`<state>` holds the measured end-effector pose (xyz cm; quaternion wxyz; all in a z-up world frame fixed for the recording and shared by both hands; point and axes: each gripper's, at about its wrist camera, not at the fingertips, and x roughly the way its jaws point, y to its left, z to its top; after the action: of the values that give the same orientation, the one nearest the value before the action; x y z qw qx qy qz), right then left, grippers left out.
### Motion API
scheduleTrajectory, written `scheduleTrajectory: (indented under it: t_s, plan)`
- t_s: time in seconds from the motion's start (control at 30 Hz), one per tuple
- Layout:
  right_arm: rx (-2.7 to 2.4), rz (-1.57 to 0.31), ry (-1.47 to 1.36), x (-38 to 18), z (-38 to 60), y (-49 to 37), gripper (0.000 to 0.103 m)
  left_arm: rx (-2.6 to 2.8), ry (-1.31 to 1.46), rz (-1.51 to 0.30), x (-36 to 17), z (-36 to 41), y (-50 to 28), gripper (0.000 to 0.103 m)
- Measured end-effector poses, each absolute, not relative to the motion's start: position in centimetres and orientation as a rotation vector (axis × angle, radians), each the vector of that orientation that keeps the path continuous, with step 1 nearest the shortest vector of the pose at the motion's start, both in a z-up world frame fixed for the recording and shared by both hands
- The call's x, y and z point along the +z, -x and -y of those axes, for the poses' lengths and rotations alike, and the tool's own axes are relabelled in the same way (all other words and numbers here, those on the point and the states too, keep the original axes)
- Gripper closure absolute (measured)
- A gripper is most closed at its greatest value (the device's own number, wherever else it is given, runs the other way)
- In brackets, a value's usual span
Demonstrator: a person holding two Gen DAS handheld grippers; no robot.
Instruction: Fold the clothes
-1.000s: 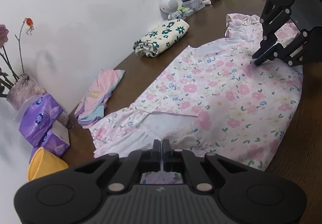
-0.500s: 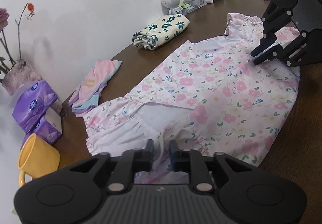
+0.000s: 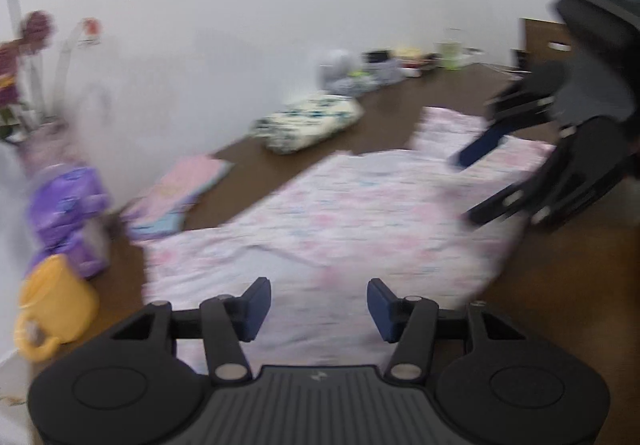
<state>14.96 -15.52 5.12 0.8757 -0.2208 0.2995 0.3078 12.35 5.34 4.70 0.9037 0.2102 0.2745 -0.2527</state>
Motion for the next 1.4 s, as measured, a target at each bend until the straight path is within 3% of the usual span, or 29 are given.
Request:
scheduleTrajectory:
  t_s: [0.23, 0.43, 1.03, 1.1, 1.17, 1.23, 1.3, 1.4]
  plan:
    - [0.681, -0.679, 0.422, 2.1, 13.1, -14.7, 0.045, -0.488, -0.39, -0.653, 2.4, -5.0, -13.5, 0.052]
    - [0.642, -0.701, 0.348, 1.7, 14.7, -14.7, 0.044, -0.442, -0.333, -0.714, 1.2, -7.5, -13.6, 0.069]
    - [0.513, -0.698, 0.194, 0.7, 19.9, -14.0, 0.041, -0.336, -0.114, -0.696, 1.3, -12.5, -11.0, 0.07]
    - [0.481, -0.69, 0.187, 1.0, 19.7, -13.7, 0.04, -0.323, -0.068, -0.652, 2.2, -12.4, -10.3, 0.066]
    - [0.456, -0.648, 0.12, 1.7, 19.5, -12.7, 0.038, -0.327, -0.032, -0.582, 3.3, -11.6, -9.3, 0.047]
    - [0.455, -0.597, 0.018, 2.5, 19.1, -11.7, 0.016, -0.333, -0.001, -0.53, 3.9, -10.3, -8.5, 0.036]
    - [0.449, -0.558, -0.064, 2.8, 18.3, -10.7, 0.0, -0.337, 0.04, -0.507, 4.1, -8.8, -8.1, 0.025]
    - [0.369, -0.532, -0.114, 2.8, 16.5, -9.6, 0.0, -0.326, 0.107, -0.534, 3.5, -7.1, -8.4, 0.02]
